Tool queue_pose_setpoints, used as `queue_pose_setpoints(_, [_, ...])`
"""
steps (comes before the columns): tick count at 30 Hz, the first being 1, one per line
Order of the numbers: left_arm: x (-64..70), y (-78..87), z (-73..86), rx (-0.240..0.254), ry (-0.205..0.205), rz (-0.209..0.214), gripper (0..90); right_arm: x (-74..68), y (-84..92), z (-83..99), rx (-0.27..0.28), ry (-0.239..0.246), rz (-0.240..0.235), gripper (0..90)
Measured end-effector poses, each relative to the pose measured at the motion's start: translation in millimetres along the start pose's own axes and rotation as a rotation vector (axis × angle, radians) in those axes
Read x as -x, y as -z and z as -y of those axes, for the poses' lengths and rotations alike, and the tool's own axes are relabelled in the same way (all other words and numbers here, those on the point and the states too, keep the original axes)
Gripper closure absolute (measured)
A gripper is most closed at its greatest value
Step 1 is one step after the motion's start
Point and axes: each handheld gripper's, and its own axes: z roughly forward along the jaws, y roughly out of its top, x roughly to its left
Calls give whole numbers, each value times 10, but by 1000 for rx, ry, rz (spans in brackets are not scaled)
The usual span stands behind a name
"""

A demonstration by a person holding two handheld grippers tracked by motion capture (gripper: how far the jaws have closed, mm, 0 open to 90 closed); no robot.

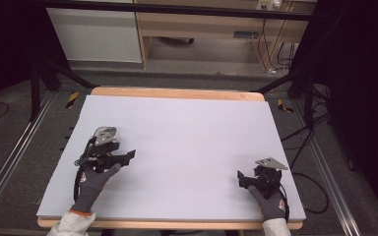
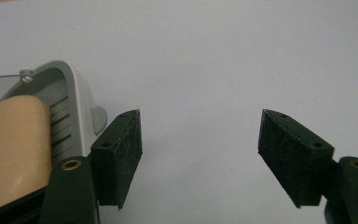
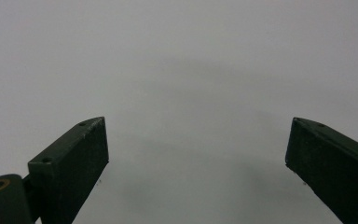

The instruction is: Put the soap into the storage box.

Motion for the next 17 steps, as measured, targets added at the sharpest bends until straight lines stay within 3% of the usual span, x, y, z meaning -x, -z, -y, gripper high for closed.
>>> queue_pose_setpoints(17, [192, 18, 396, -48, -42, 5, 295, 158, 16, 62, -18, -31, 35, 62])
